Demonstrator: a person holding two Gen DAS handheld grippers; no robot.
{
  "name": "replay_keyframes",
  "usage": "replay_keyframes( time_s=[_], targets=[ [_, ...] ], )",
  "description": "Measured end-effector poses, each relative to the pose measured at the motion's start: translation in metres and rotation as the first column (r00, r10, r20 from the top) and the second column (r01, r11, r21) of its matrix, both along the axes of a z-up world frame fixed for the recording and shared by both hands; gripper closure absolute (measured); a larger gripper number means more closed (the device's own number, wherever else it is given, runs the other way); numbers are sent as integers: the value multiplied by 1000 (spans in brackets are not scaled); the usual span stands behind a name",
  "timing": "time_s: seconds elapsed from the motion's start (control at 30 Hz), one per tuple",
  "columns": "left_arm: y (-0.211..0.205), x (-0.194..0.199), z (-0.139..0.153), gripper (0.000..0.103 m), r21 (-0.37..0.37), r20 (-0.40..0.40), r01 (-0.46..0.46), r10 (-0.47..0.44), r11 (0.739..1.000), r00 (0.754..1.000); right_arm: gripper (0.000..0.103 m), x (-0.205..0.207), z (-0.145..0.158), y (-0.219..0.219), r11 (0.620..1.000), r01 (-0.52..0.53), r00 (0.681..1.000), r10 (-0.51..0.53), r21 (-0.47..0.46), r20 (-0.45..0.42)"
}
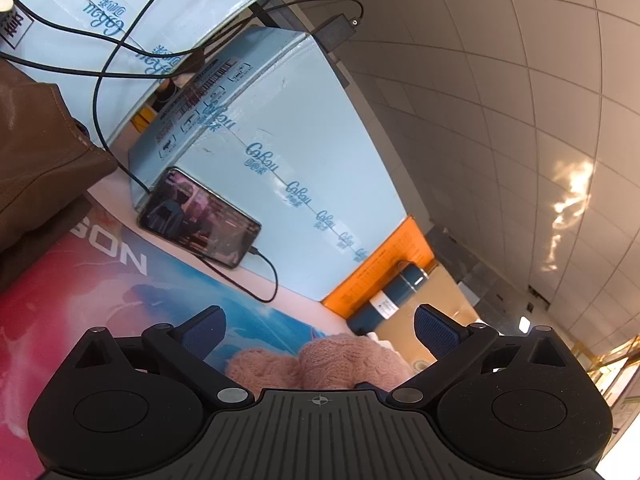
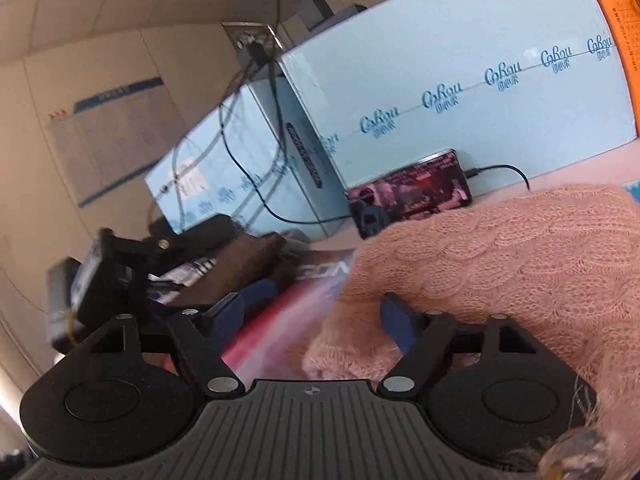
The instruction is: Fold clothes
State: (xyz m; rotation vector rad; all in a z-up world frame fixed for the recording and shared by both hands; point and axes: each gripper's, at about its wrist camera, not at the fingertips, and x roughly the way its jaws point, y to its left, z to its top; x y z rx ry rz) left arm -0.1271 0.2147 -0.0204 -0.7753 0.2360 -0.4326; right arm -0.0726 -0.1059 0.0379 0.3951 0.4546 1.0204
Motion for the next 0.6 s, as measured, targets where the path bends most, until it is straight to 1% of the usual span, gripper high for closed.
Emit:
replay_keyframes(
  time_s=[0.03,0.1,0.13,0.2,0.23,0.33,0.4,0.53,0.57,0.6],
  targets=[
    [0,0,-1,1,-16,7,19,-19,1000,1000,22,-2,3,-13,998,16,1000,-16,54,8],
    [-9,5,-2,1,-1,-16,41,-41,999,999,18,2,6,-38,989,80,997,-80,123,-5],
    [-14,8,-2,1,11,-30,50,-50,999,998,18,4,7,-50,982,113,994,-112,155,-15],
    [-24,13,-3,1,32,-59,70,-68,997,996,18,11,1,-71,966,155,987,-145,205,-67],
    [-29,16,-4,1,43,-74,80,-76,996,994,18,16,-5,-81,955,170,983,-147,241,-110],
    [-44,24,-5,1,74,-118,111,-101,991,988,18,27,-25,-103,918,185,969,-110,350,-223],
    [-55,29,-6,1,94,-148,132,-117,987,982,17,32,-34,-110,902,189,960,-86,387,-268],
    [-75,40,-8,2,132,-209,175,-145,976,967,16,38,-43,-115,888,194,945,-56,417,-322],
    [-80,39,-5,2,157,-202,169,-136,973,970,16,39,-44,-116,886,199,942,-54,419,-333],
    [-84,37,-1,10,187,-187,155,-120,970,975,16,39,-46,-118,884,203,939,-54,420,-340]
  ],
)
